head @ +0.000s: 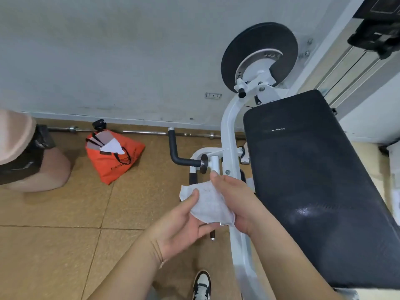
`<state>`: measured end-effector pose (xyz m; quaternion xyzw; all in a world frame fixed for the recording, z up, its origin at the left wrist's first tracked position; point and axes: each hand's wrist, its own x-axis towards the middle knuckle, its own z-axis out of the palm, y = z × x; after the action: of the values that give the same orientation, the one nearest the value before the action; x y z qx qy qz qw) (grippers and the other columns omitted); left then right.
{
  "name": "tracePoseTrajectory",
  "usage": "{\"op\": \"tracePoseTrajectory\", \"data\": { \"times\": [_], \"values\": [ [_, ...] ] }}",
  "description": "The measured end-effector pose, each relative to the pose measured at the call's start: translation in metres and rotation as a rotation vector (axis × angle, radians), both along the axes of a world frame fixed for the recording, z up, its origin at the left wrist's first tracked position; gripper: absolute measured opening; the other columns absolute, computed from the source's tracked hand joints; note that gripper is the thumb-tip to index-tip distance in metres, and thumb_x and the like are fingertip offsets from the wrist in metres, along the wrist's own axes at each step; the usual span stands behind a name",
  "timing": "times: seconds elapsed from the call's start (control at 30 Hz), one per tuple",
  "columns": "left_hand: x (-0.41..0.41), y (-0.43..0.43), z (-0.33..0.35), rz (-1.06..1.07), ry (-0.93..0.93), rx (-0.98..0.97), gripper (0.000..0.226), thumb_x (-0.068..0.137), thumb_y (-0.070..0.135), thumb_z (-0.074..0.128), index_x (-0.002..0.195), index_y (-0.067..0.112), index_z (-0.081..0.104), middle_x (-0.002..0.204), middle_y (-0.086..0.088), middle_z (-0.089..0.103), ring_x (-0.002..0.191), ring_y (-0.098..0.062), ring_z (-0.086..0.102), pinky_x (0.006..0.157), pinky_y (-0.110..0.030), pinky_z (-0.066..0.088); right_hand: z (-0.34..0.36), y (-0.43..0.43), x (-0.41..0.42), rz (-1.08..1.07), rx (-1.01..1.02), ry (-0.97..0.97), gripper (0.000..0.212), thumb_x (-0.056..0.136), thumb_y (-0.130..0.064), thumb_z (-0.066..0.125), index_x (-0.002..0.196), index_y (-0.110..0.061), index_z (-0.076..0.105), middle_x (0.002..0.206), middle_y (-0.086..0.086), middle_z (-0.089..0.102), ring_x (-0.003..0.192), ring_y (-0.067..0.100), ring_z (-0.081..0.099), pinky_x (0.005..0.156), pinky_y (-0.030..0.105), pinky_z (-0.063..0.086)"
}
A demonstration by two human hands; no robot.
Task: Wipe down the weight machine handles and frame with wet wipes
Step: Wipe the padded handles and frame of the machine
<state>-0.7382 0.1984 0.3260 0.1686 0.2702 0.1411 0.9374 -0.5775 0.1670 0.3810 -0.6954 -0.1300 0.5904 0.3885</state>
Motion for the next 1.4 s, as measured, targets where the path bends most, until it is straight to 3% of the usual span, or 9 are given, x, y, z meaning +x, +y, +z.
{"op": "tracePoseTrajectory", "data": {
  "times": [0.23,0.4,0.53,0.67,0.87,1.0,1.17,1.3,1.4],
  "values": [
    [-0.015,0.089,-0.04,-0.006,0.452,0.095,0.044,0.108,0.037,0.049,0.137,0.006,0.06,0.125,-0.014,0.074,0.117,-0.027,0.071,0.101,-0.04,0.053,-0.081,0.02,0.022,-0.163,-0.195,-0.321,0.034,0.108,-0.043,0.057,0.099,-0.012,0.066,0.085,0.004,0.077,0.061,0.019,0.057,0.055,0.031,0.048],
    [0.003,0.129,-0.078,-0.023,0.847,0.333,0.035,0.099,0.041,0.067,0.121,0.014,0.064,0.106,-0.006,0.075,0.094,-0.025,0.073,0.086,-0.039,0.058,-0.161,0.027,0.045,-0.13,-0.3,-0.709,0.039,0.1,-0.047,0.056,0.129,-0.02,0.057,0.12,0.0,0.063,0.096,0.019,0.066,0.085,0.042,0.058],
    [0.028,0.139,-0.111,-0.233,0.898,1.033,0.025,0.109,0.031,0.047,0.09,0.026,0.063,0.08,0.001,0.065,0.071,-0.019,0.061,0.057,-0.027,0.041,-0.21,0.025,0.053,0.052,-0.476,-0.76,0.064,0.093,-0.061,0.055,0.137,-0.016,0.043,0.128,0.008,0.061,0.113,0.033,0.063,0.093,0.05,0.055],
    [0.03,0.126,-0.176,-0.545,0.707,1.727,0.038,0.094,0.01,0.043,0.126,0.009,0.063,0.098,-0.006,0.067,0.094,-0.033,0.064,0.075,-0.04,0.053,-0.238,0.016,0.058,0.108,-0.494,-0.904,0.052,0.087,-0.07,0.053,0.113,-0.03,0.031,0.094,0.002,0.068,0.087,0.03,0.066,0.073,0.042,0.054],
    [0.012,0.049,-0.237,-1.04,0.859,2.072,0.081,0.081,0.024,0.064,0.153,-0.004,0.041,0.149,-0.026,0.051,0.129,-0.042,0.056,0.113,-0.055,0.043,-0.25,0.013,0.064,0.139,-0.434,-0.953,0.057,0.092,-0.07,0.055,0.118,-0.027,0.027,0.101,0.003,0.066,0.09,0.031,0.065,0.083,0.047,0.056],
    [0.009,0.038,-0.23,-0.958,0.929,2.126,0.076,0.09,0.017,0.026,0.16,-0.006,0.01,0.167,-0.028,0.005,0.156,-0.045,0.013,0.126,-0.057,0.017,-0.253,0.011,0.066,0.088,-0.392,-0.878,0.073,0.082,-0.07,0.072,0.122,-0.028,0.027,0.104,0.0,0.063,0.088,0.026,0.067,0.079,0.046,0.059],
    [-0.009,0.021,-0.225,-1.101,0.905,2.187,0.091,0.078,0.027,0.058,0.155,-0.01,0.029,0.165,-0.034,0.016,0.154,-0.05,0.016,0.122,-0.058,0.017,-0.258,0.009,0.071,0.122,-0.387,-0.895,0.078,0.088,-0.063,0.073,0.135,-0.022,0.027,0.104,0.001,0.063,0.086,0.027,0.065,0.071,0.04,0.053],
    [0.011,0.031,-0.218,-1.273,0.967,2.037,0.11,0.093,0.055,0.046,0.156,0.001,-0.027,0.163,-0.024,-0.035,0.153,-0.039,-0.029,0.127,-0.053,-0.01,-0.265,0.01,0.074,0.123,-0.385,-0.916,0.072,0.089,-0.063,0.071,0.131,-0.022,0.029,0.098,0.0,0.061,0.083,0.025,0.065,0.071,0.042,0.055],
    [0.037,0.04,-0.214,-1.239,1.047,1.962,0.115,0.091,0.07,0.04,0.157,0.004,-0.027,0.17,-0.014,-0.008,0.156,-0.036,0.005,0.127,-0.05,0.009,-0.268,0.011,0.074,0.131,-0.395,-0.938,0.071,0.091,-0.064,0.068,0.132,-0.022,0.029,0.096,0.001,0.062,0.083,0.025,0.067,0.073,0.043,0.058]
  ]
}}
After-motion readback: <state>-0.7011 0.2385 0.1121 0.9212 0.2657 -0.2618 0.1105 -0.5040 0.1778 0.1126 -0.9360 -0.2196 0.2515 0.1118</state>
